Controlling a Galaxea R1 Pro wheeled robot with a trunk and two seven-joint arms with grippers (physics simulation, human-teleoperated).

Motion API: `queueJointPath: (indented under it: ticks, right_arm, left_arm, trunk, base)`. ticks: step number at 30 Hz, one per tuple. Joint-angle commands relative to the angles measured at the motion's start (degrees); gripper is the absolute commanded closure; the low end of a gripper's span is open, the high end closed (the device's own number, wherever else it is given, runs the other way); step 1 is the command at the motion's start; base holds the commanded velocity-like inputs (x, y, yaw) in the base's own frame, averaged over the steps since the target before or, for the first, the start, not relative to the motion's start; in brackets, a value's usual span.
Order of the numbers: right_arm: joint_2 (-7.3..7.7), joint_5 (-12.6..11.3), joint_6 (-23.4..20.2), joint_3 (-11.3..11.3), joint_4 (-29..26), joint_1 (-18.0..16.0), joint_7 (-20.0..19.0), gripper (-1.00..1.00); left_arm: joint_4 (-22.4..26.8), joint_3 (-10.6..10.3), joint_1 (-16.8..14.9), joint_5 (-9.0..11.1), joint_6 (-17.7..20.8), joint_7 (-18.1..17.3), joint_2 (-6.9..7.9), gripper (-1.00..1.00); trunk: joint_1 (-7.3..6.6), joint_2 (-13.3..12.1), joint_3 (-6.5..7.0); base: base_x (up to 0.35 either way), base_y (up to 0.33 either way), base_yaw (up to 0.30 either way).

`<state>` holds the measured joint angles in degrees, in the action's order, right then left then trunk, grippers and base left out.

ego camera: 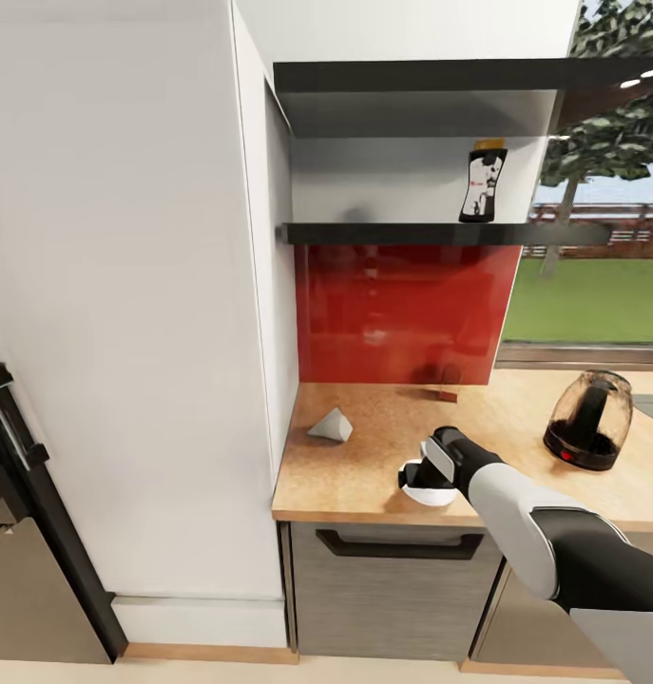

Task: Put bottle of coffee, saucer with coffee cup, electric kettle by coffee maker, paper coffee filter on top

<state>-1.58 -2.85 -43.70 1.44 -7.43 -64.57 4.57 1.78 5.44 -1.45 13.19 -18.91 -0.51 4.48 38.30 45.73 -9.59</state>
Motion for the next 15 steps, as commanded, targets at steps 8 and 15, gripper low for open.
queueJointPath:
  ticks: [8, 15]
  right_arm:
    - [-0.17, -0.2, 0.6, 0.0, -1.9, 0.0, 0.7, 1.00]
    - [0.07, -0.2, 0.6, 0.0, -4.0, 0.0, 0.4, 1.00]
  left_arm:
    - [0.1, 0.5, 0.0, 0.2, -0.2, 0.1, -0.08, -1.00]
    - [0.2, 0.7, 0.0, 0.4, -0.4, 0.7, -0.09, -1.00]
  trunk:
    - [-1.75, -3.2, 1.35]
    - [-3.29, -6.0, 2.61]
  base:
    - [0.000, 0.000, 0.000]
    - [0.000, 0.000, 0.000]
